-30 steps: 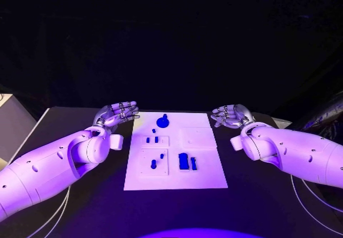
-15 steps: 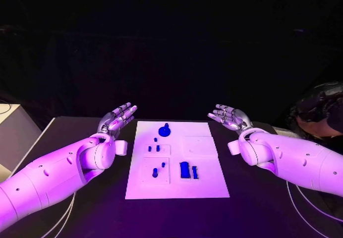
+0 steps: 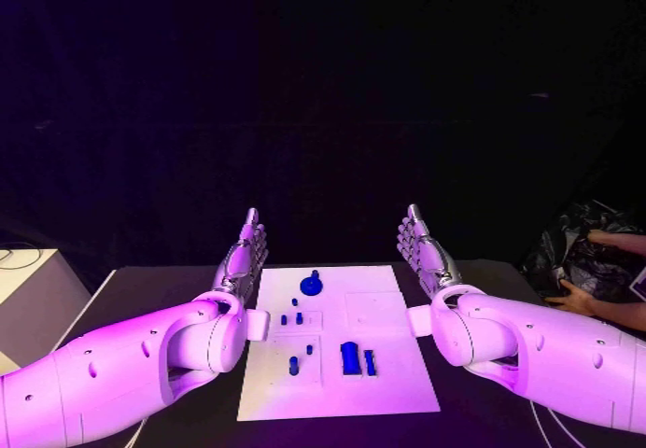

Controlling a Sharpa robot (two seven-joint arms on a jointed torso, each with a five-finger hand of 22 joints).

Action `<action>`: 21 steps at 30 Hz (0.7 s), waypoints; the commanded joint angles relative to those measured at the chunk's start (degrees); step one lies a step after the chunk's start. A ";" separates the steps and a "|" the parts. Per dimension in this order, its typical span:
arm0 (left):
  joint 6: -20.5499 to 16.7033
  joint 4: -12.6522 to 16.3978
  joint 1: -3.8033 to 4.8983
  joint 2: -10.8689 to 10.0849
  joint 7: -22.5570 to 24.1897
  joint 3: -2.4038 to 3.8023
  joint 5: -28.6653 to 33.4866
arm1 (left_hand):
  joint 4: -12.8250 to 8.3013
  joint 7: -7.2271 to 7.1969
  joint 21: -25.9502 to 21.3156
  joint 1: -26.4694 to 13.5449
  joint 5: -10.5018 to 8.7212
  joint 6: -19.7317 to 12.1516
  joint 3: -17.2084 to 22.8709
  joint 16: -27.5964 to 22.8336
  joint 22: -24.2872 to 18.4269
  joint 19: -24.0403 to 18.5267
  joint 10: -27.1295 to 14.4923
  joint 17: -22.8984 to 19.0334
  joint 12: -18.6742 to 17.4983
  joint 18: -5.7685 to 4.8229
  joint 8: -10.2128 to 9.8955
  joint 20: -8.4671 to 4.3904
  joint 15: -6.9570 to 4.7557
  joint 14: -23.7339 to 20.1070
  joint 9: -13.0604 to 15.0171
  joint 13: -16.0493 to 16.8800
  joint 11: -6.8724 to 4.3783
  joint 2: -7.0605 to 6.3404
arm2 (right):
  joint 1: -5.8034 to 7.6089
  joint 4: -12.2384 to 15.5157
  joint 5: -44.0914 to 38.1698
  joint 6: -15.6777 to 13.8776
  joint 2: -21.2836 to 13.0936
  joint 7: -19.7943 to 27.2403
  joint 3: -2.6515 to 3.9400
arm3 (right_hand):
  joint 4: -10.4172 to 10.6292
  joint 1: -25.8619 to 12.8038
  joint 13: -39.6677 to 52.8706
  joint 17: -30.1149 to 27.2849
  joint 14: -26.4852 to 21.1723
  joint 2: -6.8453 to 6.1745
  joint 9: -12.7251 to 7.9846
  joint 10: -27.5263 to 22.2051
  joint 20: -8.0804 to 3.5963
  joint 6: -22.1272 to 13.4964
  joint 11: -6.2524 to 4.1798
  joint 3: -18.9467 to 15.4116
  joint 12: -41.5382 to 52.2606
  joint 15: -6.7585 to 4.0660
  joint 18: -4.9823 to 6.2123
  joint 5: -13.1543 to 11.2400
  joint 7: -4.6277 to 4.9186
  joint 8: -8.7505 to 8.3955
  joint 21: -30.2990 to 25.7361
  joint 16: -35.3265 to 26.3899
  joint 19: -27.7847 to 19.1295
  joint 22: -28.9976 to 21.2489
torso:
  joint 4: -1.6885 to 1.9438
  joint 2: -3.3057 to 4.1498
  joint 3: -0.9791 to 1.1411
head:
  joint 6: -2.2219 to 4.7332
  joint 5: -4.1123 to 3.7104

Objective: Assemble the parts on the task board

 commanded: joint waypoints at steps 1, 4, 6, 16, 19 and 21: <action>-8.59 1.87 0.78 -0.27 4.01 -1.02 3.09 | -0.40 -0.09 -0.46 -10.00 -0.69 -1.64 -0.77 -0.61 -0.27 -1.45 -1.66 -0.19 -0.42 -1.18 -0.46 -0.35 -0.23 -1.42 -0.43 -0.18 -0.26 0.35 | -0.34 2.55 6.39 -5.97 -0.51 4.64 0.43 | -0.36 -8.20 -0.38 -0.80 -2.11 0.37 -0.62 -2.42 -0.32 -1.75 -0.30 -1.07 -0.45 -0.18 -0.79 -0.52 -0.22 -0.51 -0.48 -0.57 -2.19 -0.53 | -0.09 -0.29 0.59 | 0.45 0.03; -9.73 2.74 1.19 -0.40 4.37 -1.74 3.43 | -0.40 -0.09 -0.46 -10.00 -0.69 -1.64 -0.77 -0.61 -0.27 -1.45 -1.66 -0.19 -0.42 -1.18 -0.46 -0.35 -0.23 -1.42 -0.43 -0.18 -0.26 0.35 | -0.50 3.89 7.35 -6.84 -0.76 5.13 0.72 | -0.36 -8.20 -0.38 -0.80 -2.11 0.37 -0.62 -2.42 -0.32 -1.75 -0.30 -1.07 -0.45 -0.18 -0.79 -0.52 -0.22 -0.51 -0.48 -0.57 -2.19 -0.53 | -0.09 -0.29 0.59 | 0.45 0.03; -9.91 2.89 1.26 -0.42 4.42 -1.86 3.49 | -0.40 -0.09 -0.46 -10.00 -0.69 -1.64 -0.77 -0.61 -0.27 -1.45 -1.66 -0.19 -0.42 -1.18 -0.46 -0.35 -0.23 -1.42 -0.43 -0.18 -0.26 0.35 | -0.54 4.22 7.59 -7.05 -0.81 5.25 0.79 | -0.36 -8.20 -0.38 -0.80 -2.11 0.37 -0.62 -2.42 -0.32 -1.75 -0.30 -1.07 -0.45 -0.18 -0.79 -0.52 -0.22 -0.51 -0.48 -0.57 -2.19 -0.53 | -0.09 -0.29 0.59 | 0.45 0.03; -9.91 2.89 1.26 -0.42 4.42 -1.86 3.49 | -0.40 -0.09 -0.46 -10.00 -0.69 -1.64 -0.77 -0.61 -0.27 -1.45 -1.66 -0.19 -0.42 -1.18 -0.46 -0.35 -0.23 -1.42 -0.43 -0.18 -0.26 0.35 | -0.54 4.22 7.59 -7.05 -0.81 5.25 0.79 | -0.36 -8.20 -0.38 -0.80 -2.11 0.37 -0.62 -2.42 -0.32 -1.75 -0.30 -1.07 -0.45 -0.18 -0.79 -0.52 -0.22 -0.51 -0.48 -0.57 -2.19 -0.53 | -0.09 -0.29 0.59 | 0.45 0.03; -9.91 2.89 1.26 -0.42 4.42 -1.86 3.49 | -0.40 -0.09 -0.46 -10.00 -0.69 -1.64 -0.77 -0.61 -0.27 -1.45 -1.66 -0.19 -0.42 -1.18 -0.46 -0.35 -0.23 -1.42 -0.43 -0.18 -0.26 0.35 | -0.54 4.22 7.59 -7.05 -0.81 5.25 0.79 | -0.36 -8.20 -0.38 -0.80 -2.11 0.37 -0.62 -2.42 -0.32 -1.75 -0.30 -1.07 -0.45 -0.18 -0.79 -0.52 -0.22 -0.51 -0.48 -0.57 -2.19 -0.53 | -0.09 -0.29 0.59 | 0.45 0.03; -9.91 2.89 1.26 -0.42 4.42 -1.86 3.49 | -0.40 -0.09 -0.46 -10.00 -0.69 -1.64 -0.77 -0.61 -0.27 -1.45 -1.66 -0.19 -0.42 -1.18 -0.46 -0.35 -0.23 -1.42 -0.43 -0.18 -0.26 0.35 | -0.54 4.22 7.59 -7.05 -0.81 5.25 0.79 | -0.36 -8.20 -0.38 -0.80 -2.11 0.37 -0.62 -2.42 -0.32 -1.75 -0.30 -1.07 -0.45 -0.18 -0.79 -0.52 -0.22 -0.51 -0.48 -0.57 -2.19 -0.53 | -0.09 -0.29 0.59 | 0.45 0.03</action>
